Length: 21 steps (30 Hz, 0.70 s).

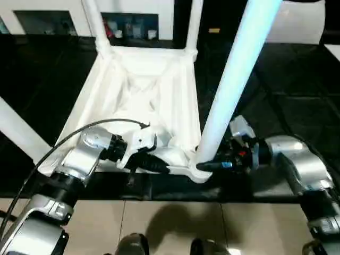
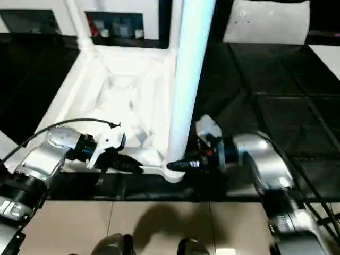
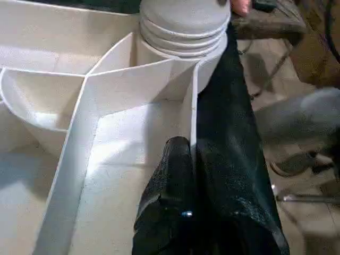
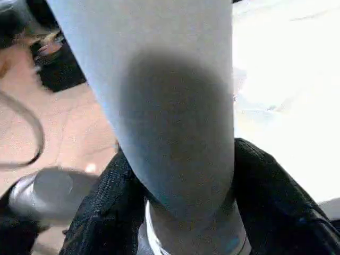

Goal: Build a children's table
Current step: Rotate leg to tighten

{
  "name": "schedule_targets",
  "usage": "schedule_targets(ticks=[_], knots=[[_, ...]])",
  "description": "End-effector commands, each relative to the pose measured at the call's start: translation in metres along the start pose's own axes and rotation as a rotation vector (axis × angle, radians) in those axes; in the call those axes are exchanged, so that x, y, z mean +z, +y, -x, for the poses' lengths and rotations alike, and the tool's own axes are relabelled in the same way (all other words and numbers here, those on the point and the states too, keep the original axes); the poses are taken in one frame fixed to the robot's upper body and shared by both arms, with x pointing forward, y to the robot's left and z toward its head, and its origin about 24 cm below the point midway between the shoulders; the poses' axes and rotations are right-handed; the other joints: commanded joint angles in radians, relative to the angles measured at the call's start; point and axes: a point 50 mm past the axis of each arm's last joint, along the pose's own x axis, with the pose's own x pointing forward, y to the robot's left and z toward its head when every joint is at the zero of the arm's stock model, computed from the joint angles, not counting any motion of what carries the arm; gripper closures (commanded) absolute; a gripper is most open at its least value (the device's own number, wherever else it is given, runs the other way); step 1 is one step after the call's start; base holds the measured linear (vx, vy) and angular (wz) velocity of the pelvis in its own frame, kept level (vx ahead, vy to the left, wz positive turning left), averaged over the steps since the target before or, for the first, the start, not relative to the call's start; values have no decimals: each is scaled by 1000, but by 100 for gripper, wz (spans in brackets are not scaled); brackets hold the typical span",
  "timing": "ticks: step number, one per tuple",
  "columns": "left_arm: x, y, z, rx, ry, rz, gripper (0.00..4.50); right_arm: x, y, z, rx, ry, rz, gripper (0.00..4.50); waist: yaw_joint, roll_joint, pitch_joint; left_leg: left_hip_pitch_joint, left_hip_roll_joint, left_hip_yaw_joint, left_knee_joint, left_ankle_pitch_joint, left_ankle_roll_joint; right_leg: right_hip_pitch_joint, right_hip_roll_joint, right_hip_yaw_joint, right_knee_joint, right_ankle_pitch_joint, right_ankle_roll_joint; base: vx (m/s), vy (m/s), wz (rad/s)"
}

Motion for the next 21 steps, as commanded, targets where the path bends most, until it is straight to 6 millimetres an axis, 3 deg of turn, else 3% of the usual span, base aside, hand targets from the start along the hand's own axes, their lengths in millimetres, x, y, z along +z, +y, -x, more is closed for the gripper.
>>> schedule_targets(ticks=[1, 2, 4, 5, 8, 13, 15, 16, 17, 21], knots=[[24, 3, -23, 77, -137, 4, 450, 1, 17, -39, 65, -59, -60, 243, -14, -14, -61, 23, 65, -21, -73, -213, 52, 43, -93, 49, -86, -410, -189, 0, 0, 0], [26, 4, -28, 99, -143, 20, 450, 2, 16, -46, 4, -61, -81, 243, -18, -8, -60, 23, 65, -24, -74, -227, 41, 43, -94, 49, -88, -439, -183, 0, 0, 0], [31, 7, -35, 149, -158, 47, 450, 6, 15, -60, -87, -89, -125, 243, -35, -9, -56, 18, 62, -29, -83, -251, 13, 42, -89, 48, -94, -491, -151, 0, 0, 0], [34, 9, -39, 187, -172, 66, 450, 10, 14, -67, -127, -115, -150, 243, -45, -8, -57, 23, 60, -31, -80, -272, 8, 41, -91, 47, -97, -511, -142, 0, 0, 0], [39, 13, -45, 250, -191, 103, 450, 17, 13, -77, -211, -152, -188, 243, -65, -9, -55, 16, 57, -32, -82, -276, 8, 42, -89, 47, -100, -515, -132, 0, 0, 0], [50, 20, -54, 389, -210, 159, 450, 23, 11, -101, -400, -160, -277, 243, -86, -6, -61, 14, 55, -26, -80, -223, 29, 40, -84, 50, -94, -390, -165, 0, 0, 0], [55, 22, -58, 456, -215, 185, 450, 26, 11, -112, -538, -170, -331, 243, -87, -5, -60, 18, 55, -24, -80, -214, 26, 36, -82, 51, -95, -367, -173, 0, 0, 0], [55, 22, -58, 456, -215, 185, 450, 26, 11, -112, -538, -170, -331, 243, -85, -5, -62, 20, 53, -23, -79, -204, 28, 41, -83, 51, -94, -353, -172, 0, 0, 0], [55, 20, -58, 454, -208, 176, 450, 27, 13, -113, -561, -188, -310, 187, -83, -10, -63, 21, 54, -20, -78, -188, 39, 42, -82, 53, -93, -316, -175, 0, 0, 0], [52, 17, -58, 428, -191, 155, 450, 26, 13, -109, -579, -196, -265, 167, -80, -4, -67, 13, 55, -20, -77, -114, 78, 52, -81, 51, -77, -161, -206, 0, 0, 0]])
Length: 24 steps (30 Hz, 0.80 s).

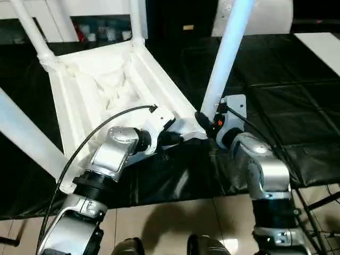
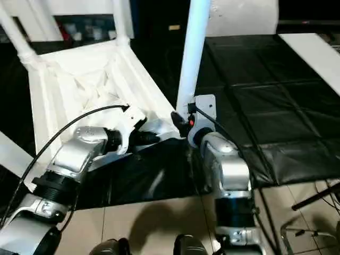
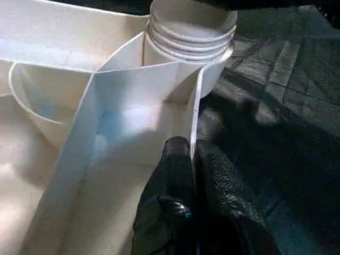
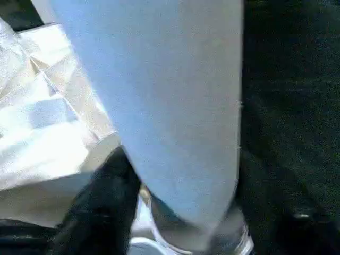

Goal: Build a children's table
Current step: Rotate leg to tighten

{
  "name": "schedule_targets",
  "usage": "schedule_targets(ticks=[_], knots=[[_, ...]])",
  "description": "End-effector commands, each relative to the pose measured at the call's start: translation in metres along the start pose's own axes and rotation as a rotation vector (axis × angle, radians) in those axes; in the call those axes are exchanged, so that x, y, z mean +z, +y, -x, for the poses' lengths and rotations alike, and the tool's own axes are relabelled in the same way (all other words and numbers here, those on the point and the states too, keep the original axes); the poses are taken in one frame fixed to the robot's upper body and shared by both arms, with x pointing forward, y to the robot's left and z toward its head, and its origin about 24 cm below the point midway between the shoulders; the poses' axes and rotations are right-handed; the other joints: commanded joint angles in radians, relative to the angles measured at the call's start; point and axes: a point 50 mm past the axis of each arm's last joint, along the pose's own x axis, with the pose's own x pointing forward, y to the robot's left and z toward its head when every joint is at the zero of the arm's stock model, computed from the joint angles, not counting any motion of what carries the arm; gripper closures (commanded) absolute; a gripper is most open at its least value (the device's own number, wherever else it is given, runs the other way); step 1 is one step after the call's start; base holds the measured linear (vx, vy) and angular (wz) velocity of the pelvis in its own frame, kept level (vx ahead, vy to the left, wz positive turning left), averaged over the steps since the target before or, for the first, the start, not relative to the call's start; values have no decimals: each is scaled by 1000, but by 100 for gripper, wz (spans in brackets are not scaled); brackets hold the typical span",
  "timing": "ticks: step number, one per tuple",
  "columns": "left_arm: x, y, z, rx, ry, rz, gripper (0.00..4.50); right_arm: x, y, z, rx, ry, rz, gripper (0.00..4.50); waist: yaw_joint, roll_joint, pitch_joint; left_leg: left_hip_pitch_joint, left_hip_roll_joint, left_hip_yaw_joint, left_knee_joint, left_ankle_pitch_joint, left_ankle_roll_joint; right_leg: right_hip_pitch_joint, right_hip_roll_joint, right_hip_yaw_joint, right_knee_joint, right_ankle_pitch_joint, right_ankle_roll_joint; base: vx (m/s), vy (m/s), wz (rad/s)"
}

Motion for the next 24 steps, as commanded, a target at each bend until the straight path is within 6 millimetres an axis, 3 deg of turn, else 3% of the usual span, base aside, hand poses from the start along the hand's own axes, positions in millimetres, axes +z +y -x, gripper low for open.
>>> schedule_targets(ticks=[1, 6, 8, 10, 11, 15, 19, 20, 22, 24], knots=[[23, -18, -14, -53, -115, -38, 450, -13, 64, -8, 328, 48, -42, 136, 7, -7, -66, 11, 57, -20, -58, -114, 87, 57, -83, 50, -68, -143, -220, 0, 0, 0], [15, -18, -6, -118, -117, -82, 450, -10, 41, 0, 361, 11, 32, 104, 8, -6, -61, 11, 59, -21, -60, -148, 90, 61, -83, 49, -73, -188, -216, 0, 0, 0], [10, -19, -2, -147, -104, -104, 450, -8, 31, 4, 374, 4, 63, 76, 8, 1, -58, 10, 59, -21, -61, -155, 87, 61, -85, 50, -75, -203, -217, 0, 0, 0], [-3, -17, 10, -216, -48, -174, 450, -4, 6, 12, 389, 21, 123, 57, 10, 0, -59, 9, 60, -23, -60, -155, 93, 65, -86, 50, -74, -198, -213, 0, 0, 0], [-3, -17, 10, -216, -48, -174, 450, -4, 6, 12, 389, 21, 123, 43, 9, 0, -60, 8, 60, -23, -60, -152, 98, 66, -86, 50, -74, -191, -215, 0, 0, 0], [-15, -13, 29, -317, 17, -206, 450, 0, -20, 25, 536, 89, 249, 12, 18, 5, -63, 18, 67, -20, -57, -130, 106, 61, -83, 48, -66, -122, -255, 0, 0, 0], [-21, -11, 38, -368, 59, -226, 450, -4, -28, 33, 651, 176, 326, 4, 36, 4, -60, 21, 71, -18, -58, -140, 110, 59, -84, 48, -63, -128, -265, 0, 0, 0], [-25, -10, 44, -409, 85, -239, 450, -5, -29, 37, 735, 206, 363, 4, 38, -3, -62, 19, 71, -19, -57, -142, 111, 61, -86, 47, -62, -137, -263, 0, 0, 0], [-30, -10, 52, -483, 118, -247, 450, -5, -31, 41, 864, 229, 379, 4, 40, 0, -61, 19, 72, -17, -56, -148, 115, 61, -87, 47, -61, -146, -265, 0, 0, 0], [-30, -10, 52, -483, 118, -247, 450, -5, -31, 41, 864, 229, 379, 4, 42, 0, -60, 20, 72, -16, -56, -145, 115, 60, -87, 48, -63, -150, -269, 0, 0, 0]])
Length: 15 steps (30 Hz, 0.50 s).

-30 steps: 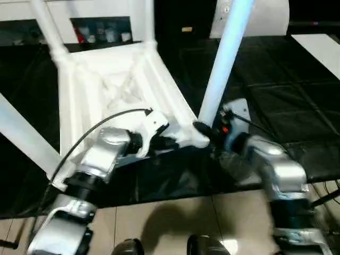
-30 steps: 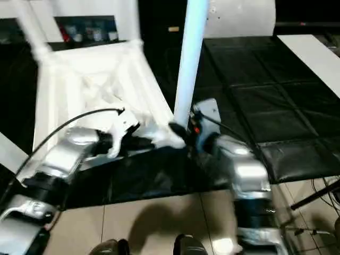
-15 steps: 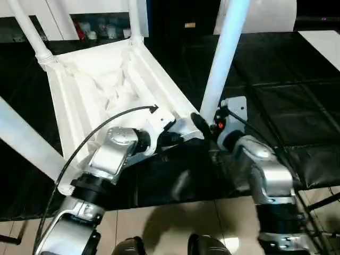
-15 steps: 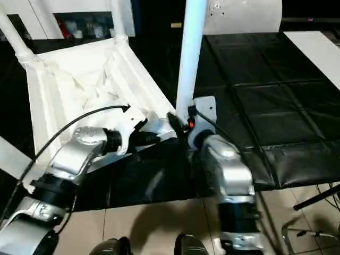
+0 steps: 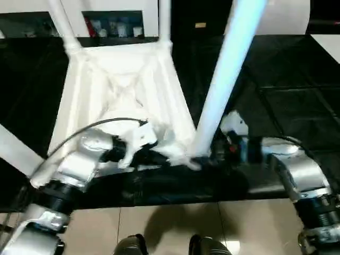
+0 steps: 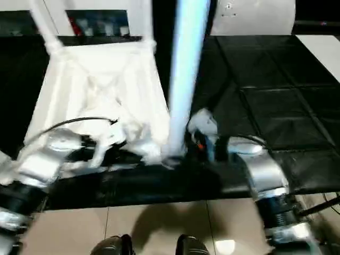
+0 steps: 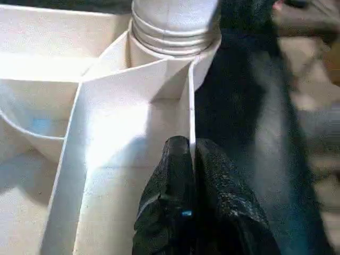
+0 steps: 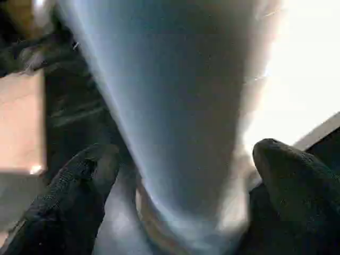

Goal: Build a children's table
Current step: Rotate leg to tighten

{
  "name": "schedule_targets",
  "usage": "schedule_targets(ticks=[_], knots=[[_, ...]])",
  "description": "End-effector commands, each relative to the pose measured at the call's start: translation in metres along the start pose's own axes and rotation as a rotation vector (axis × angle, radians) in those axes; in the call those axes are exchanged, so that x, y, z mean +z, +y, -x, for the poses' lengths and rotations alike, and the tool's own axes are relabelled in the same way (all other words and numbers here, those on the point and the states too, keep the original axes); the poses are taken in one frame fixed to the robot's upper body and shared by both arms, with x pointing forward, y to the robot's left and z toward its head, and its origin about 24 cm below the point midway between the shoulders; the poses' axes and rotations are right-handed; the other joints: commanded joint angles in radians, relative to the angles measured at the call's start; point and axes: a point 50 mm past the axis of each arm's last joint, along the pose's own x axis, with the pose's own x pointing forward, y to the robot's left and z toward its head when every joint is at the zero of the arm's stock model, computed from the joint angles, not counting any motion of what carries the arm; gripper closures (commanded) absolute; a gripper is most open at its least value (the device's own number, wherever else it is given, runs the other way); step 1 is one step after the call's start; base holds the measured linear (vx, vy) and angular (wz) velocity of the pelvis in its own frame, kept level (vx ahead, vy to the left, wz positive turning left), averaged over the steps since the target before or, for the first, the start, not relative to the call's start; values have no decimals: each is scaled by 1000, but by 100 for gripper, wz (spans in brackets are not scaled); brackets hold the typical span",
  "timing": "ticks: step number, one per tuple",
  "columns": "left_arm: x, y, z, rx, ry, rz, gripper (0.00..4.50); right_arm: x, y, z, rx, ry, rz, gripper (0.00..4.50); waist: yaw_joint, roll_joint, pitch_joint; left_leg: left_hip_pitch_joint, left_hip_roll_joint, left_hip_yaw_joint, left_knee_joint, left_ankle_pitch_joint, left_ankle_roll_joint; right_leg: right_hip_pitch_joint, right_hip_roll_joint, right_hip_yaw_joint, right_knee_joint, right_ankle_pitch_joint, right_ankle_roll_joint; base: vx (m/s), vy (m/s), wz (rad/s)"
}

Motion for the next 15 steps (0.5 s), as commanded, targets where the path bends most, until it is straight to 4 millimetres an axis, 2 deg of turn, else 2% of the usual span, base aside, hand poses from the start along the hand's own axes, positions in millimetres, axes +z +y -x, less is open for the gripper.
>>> schedule_targets(ticks=[1, 2, 3, 4, 7, 9, 12, 15], knots=[[-2, -9, -9, -113, 10, -16, 450, 5, 1, -1, 75, -25, 19, 20, -2, -15, -65, 20, 71, -13, -54, -141, 112, 58, -88, 52, -56, -153, -265, 0, 0, 0], [-2, -9, -9, -113, 10, -16, 450, 5, 1, -1, 75, -25, 19, 31, 2, -10, -65, 21, 72, -15, -54, -140, 113, 57, -90, 51, -55, -165, -266, 0, 0, 0], [-4, -10, -8, -134, 23, -28, 450, 6, 0, -1, 110, -32, 19, 31, 3, -10, -65, 21, 72, -15, -54, -137, 112, 57, -89, 51, -55, -167, -264, 0, 0, 0], [-5, -10, -7, -149, 32, -37, 450, 7, -1, 0, 142, -36, 21, 38, 4, -13, -67, 20, 70, -15, -53, -136, 115, 58, -89, 50, -54, -171, -266, 0, 0, 0], [-5, -10, -6, -159, 40, -44, 450, 8, -2, 1, 166, -39, 23, 76, 8, -12, -67, 22, 72, -14, -52, -116, 120, 55, -87, 51, -51, -145, -267, 0, 0, 0], [-6, -8, -4, -160, 53, -61, 450, 8, -3, 1, 212, -39, 29, 87, 9, -16, -68, 20, 71, -13, -51, -109, 126, 56, -87, 50, -50, -133, -271, 0, 0, 0], [-6, -4, -3, -153, 63, -75, 450, 8, -2, 1, 288, -39, 22, 120, 9, -19, -65, 18, 69, -13, -51, -131, 124, 57, -89, 48, -54, -180, -263, 0, 0, 0], [-6, -3, -3, -155, 63, -78, 450, 8, -2, 1, 310, -40, 18, 139, 10, -19, -63, 21, 71, -14, -53, -154, 109, 54, -91, 50, -60, -236, -249, 0, 0, 0]])
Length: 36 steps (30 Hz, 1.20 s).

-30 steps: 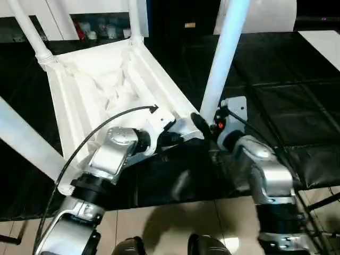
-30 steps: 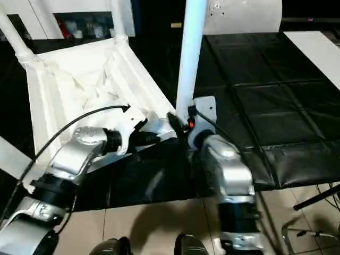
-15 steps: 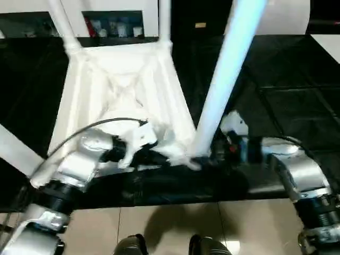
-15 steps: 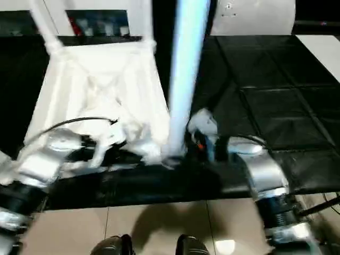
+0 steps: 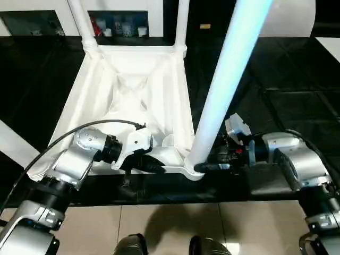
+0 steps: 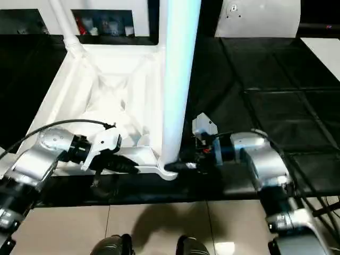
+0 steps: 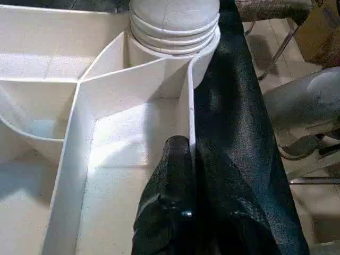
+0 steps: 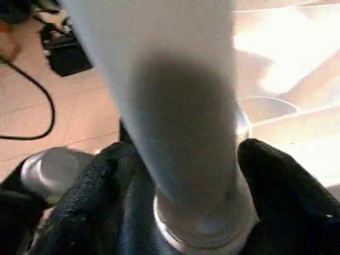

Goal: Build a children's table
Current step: Rotate leg to tighten

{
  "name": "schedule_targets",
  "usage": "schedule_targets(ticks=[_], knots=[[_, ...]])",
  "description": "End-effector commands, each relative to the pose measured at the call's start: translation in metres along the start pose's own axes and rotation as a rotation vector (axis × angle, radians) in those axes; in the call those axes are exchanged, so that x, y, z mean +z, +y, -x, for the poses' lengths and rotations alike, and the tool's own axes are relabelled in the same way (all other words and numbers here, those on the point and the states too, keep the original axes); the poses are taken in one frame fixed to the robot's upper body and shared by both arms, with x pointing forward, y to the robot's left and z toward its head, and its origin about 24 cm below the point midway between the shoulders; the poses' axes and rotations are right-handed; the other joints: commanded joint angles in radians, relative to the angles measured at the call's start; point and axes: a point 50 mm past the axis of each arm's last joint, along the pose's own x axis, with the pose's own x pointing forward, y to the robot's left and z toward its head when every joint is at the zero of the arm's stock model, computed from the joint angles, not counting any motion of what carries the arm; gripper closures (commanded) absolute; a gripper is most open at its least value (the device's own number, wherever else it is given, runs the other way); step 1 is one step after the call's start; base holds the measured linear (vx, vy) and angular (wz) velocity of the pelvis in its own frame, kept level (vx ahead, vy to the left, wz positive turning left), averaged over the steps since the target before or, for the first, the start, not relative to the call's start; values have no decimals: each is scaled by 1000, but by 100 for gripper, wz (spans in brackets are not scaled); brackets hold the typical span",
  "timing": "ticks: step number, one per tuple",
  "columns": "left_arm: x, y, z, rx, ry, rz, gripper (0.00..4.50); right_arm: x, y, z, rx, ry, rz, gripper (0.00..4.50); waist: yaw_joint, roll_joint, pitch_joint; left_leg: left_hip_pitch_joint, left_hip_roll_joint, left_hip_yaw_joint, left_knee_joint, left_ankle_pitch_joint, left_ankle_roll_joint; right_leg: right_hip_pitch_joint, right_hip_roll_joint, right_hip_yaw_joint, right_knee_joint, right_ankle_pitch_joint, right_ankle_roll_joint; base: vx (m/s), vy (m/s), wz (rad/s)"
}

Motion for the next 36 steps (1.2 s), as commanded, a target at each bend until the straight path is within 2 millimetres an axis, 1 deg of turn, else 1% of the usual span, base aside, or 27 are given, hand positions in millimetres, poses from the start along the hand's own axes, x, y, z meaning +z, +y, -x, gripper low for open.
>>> schedule_targets(ticks=[1, 4, 5, 6, 7, 10, 11, 14, 17, 18, 19, 22, 23, 24, 25, 26, 27, 28, 29, 30, 31, 32, 33, 34, 35, 36], knots=[[-3, -4, -8, -72, 33, -7, 450, 2, 1, 0, 43, -4, 5, 151, -2, -11, -62, 22, 71, -15, -58, -157, 103, 52, -89, 50, -64, -245, -247, 0, 0, 0], [-3, -4, -8, -71, 32, -8, 450, 0, 2, -1, 54, -5, 1, 173, 0, -12, -63, 21, 71, -15, -58, -153, 101, 52, -90, 51, -62, -241, -246, 0, 0, 0], [-3, -4, -9, -71, 30, -10, 450, -1, 2, -1, 68, -5, -5, 189, 1, -12, -64, 21, 70, -14, -58, -153, 102, 51, -90, 51, -63, -240, -246, 0, 0, 0], [-3, -3, -9, -71, 30, -10, 450, -1, 2, -1, 72, -5, -8, 189, 1, -11, -64, 22, 71, -15, -58, -153, 102, 52, -90, 51, -62, -238, -248, 0, 0, 0], [-4, -3, -9, -70, 30, -10, 450, -2, 2, -2, 76, -4, -10, 209, 2, -12, -64, 21, 71, -15, -58, -149, 104, 52, -89, 50, -61, -232, -250, 0, 0, 0], [-4, -3, -9, -66, 30, -10, 450, -4, 2, -2, 83, -1, -13, 220, 5, -11, -65, 22, 71, -14, -57, -139, 108, 51, -89, 50, -59, -213, -253, 0, 0, 0], [-5, -3, -9, -64, 30, -10, 450, -4, 2, -2, 84, 0, -14, 237, 6, -11, -65, 21, 71, -14, -57, -139, 109, 51, -89, 50, -59, -211, -254, 0, 0, 0], [-5, -1, -9, -50, 24, -6, 450, -7, 3, -3, 93, 2, -20, 241, 10, -9, -65, 22, 72, -14, -58, -145, 105, 51, -90, 50, -61, -223, -253, 0, 0, 0], [-5, -1, -9, -40, 11, 1, 450, -7, 4, -4, 97, -6, -27, 246, 11, -9, -64, 22, 72, -14, -59, -156, 100, 51, -89, 50, -63, -236, -250, 0, 0, 0], [-4, 0, -10, -32, -1, 8, 450, -7, 5, -5, 97, -13, -32, 246, 12, -9, -63, 22, 72, -15, -59, -160, 97, 51, -90, 50, -63, -245, -249, 0, 0, 0], [-3, 0, -11, -21, -19, 20, 450, -8, 7, -6, 94, -25, -39, 246, 13, -7, -63, 23, 72, -14, -59, -165, 94, 50, -90, 51, -65, -248, -249, 0, 0, 0], [4, 3, -17, 36, -84, 64, 450, -10, 14, -11, 57, -72, -87, 248, 19, -7, -63, 24, 74, -14, -60, -157, 93, 50, -89, 52, -64, -237, -249, 0, 0, 0], [7, 4, -20, 61, -107, 83, 450, -11, 16, -15, 20, -91, -103, 248, 19, -3, -62, 23, 75, -16, -62, -151, 94, 49, -87, 52, -62, -223, -251, 0, 0, 0], [7, 4, -20, 65, -110, 86, 450, -11, 16, -15, 14, -94, -105, 248, 20, -5, -61, 23, 75, -16, -64, -163, 91, 48, -88, 51, -66, -241, -247, 0, 0, 0], [11, 6, -25, 97, -136, 114, 450, -11, 17, -23, -59, -121, -129, 248, 17, -7, -57, 23, 73, -16, -66, -190, 80, 48, -90, 52, -72, -294, -235, 0, 0, 0], [13, 7, -28, 113, -144, 131, 450, -11, 17, -28, -97, -127, -134, 248, 16, -8, -55, 23, 72, -16, -67, -200, 72, 47, -93, 54, -75, -323, -225, 0, 0, 0], [14, 7, -30, 126, -150, 145, 450, -11, 18, -32, -128, -132, -137, 248, 11, -9, -52, 24, 69, -21, -70, -236, 53, 46, -95, 53, -84, -411, -202, 0, 0, 0], [15, 9, -33, 145, -152, 161, 450, -11, 18, -38, -168, -135, -153, 248, 8, -7, -51, 26, 67, -24, -73, -260, 36, 44, -95, 52, -89, -472, -180, 0, 0, 0], [17, 10, -36, 166, -158, 177, 450, -11, 18, -45, -210, -142, -174, 248, -1, -11, -47, 21, 65, -27, -76, -279, 25, 45, -95, 52, -93, -519, -158, 0, 0, 0], [21, 13, -41, 195, -175, 202, 450, -9, 17, -55, -271, -158, -207, 248, -6, -10, -43, 22, 65, -28, -80, -290, 18, 42, -93, 53, -96, -543, -146, 0, 0, 0], [25, 15, -46, 221, -187, 222, 450, -6, 17, -64, -322, -174, -238, 248, -16, -10, -41, 27, 61, -32, -80, -327, 4, 37, -95, 51, -105, -611, -125, 0, 0, 0], [28, 17, -50, 244, -190, 229, 450, -3, 15, -71, -361, -185, -263, 248, -22, -10, -39, 26, 59, -36, -81, -340, -5, 38, -97, 49, -106, -642, -113, 0, 0, 0], [28, 17, -50, 244, -190, 229, 450, -3, 15, -71, -361, -185, -263, 248, -31, -11, -39, 26, 56, -40, -82, -358, -14, 36, -98, 47, -112, -696, -88, 0, 0, 0], [35, 23, -58, 310, -195, 249, 450, 1, 11, -88, -471, -206, -325, 248, -37, -11, -41, 26, 55, -42, -80, -361, -13, 37, -101, 46, -117, -721, -70, 0, 0, 0], [39, 26, -61, 347, -199, 262, 450, 3, 8, -95, -526, -214, -355, 248, -42, -8, -40, 32, 53, -43, -82, -373, -17, 30, -99, 42, -124, -736, -61, 0, 0, 0], [41, 28, -63, 367, -201, 270, 450, 5, 7, -99, -559, -218, -370, 248, -47, -7, -39, 31, 53, -44, -84, -376, -22, 30, -99, 40, -126, -738, -58, 0, 0, 0]])
